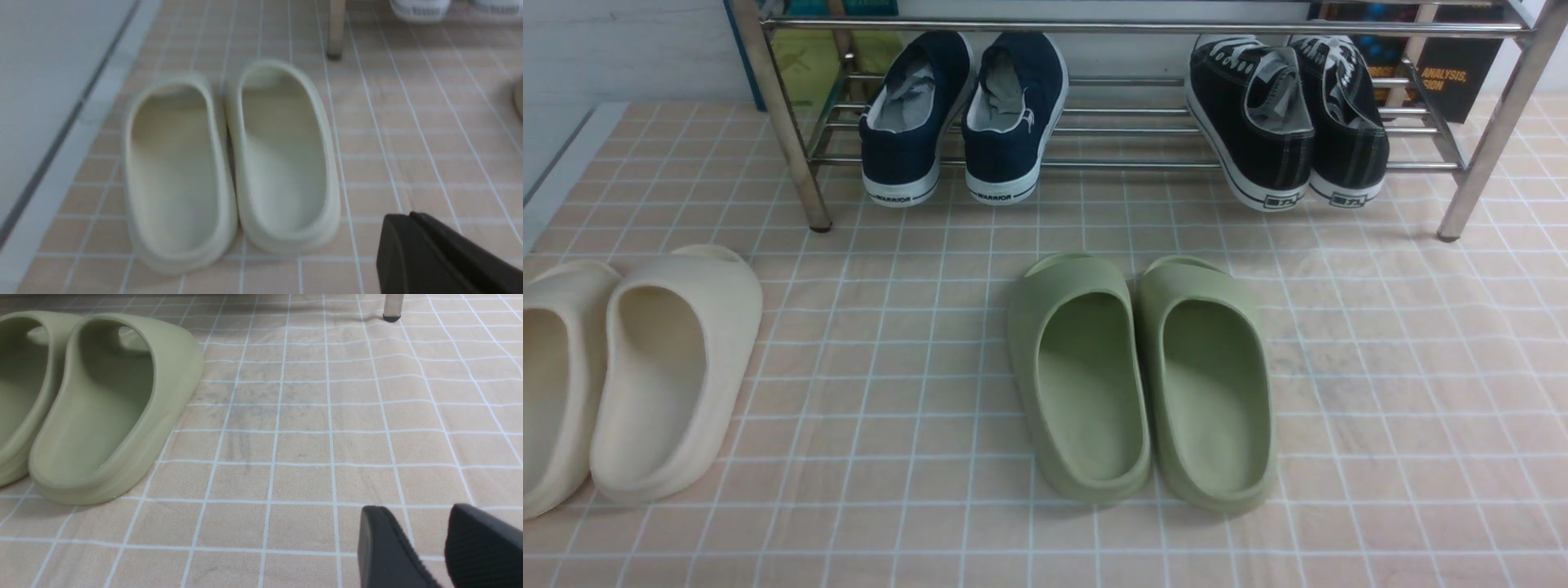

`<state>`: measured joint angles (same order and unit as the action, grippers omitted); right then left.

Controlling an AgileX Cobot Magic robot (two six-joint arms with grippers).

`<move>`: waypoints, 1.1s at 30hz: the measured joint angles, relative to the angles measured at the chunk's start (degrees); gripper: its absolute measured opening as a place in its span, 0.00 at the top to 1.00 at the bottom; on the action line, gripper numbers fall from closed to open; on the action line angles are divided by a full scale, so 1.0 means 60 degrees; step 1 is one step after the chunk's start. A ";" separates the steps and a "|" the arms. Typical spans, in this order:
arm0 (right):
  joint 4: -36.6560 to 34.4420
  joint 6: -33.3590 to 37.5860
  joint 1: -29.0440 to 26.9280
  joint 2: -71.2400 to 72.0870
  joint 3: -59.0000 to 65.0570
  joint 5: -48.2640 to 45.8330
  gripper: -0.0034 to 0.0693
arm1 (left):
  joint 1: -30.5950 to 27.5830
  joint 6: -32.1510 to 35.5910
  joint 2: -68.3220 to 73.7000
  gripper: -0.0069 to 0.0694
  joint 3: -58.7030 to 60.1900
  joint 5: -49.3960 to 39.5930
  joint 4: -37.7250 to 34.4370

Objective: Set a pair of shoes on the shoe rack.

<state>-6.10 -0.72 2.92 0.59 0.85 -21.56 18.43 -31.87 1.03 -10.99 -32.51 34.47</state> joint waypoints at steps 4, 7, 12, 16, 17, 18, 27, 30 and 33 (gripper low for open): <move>0.0000 0.0000 0.0000 0.0000 0.0000 0.0000 0.62 | -0.0289 -0.1208 -0.0283 0.90 0.0536 0.0596 0.1006; 0.0000 0.0000 0.0000 0.0000 0.0000 0.0000 0.62 | -0.0680 -0.2303 -0.0291 0.90 0.1206 0.1647 0.1627; 0.0000 0.0000 0.0000 0.0000 0.0000 0.0000 0.62 | -0.1413 -0.2882 -0.0291 0.90 0.2053 0.3286 0.2031; 0.0000 0.0000 0.0000 0.0000 0.0000 0.0000 0.62 | -0.1594 -0.2469 -0.0291 0.90 0.2085 0.3669 0.2110; 0.0000 0.0000 0.0000 0.0000 0.0000 0.0000 0.62 | -0.1594 -0.2426 -0.0291 0.90 0.2085 0.3643 0.2091; 0.0000 0.0000 0.0000 0.0000 0.0000 0.0000 0.62 | -0.1594 -0.2403 -0.0291 0.90 0.2085 0.3609 0.2065; -0.0008 0.0000 0.0000 0.0000 0.0000 0.0000 0.62 | -0.1594 0.0917 -0.0291 0.90 0.2095 0.3466 -0.1437; -0.0008 0.0000 0.0000 0.0000 0.0000 0.0000 0.62 | -0.1594 0.3140 -0.0291 0.90 0.2095 0.3430 -0.3649; -0.0008 0.0000 0.0000 0.0000 0.0000 0.0000 0.62 | -0.1594 0.5125 -0.0291 0.90 0.2095 0.3018 -0.5371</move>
<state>-6.15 -0.72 2.92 0.59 0.85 -21.56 8.86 -1.12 -0.71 1.58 -14.41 2.24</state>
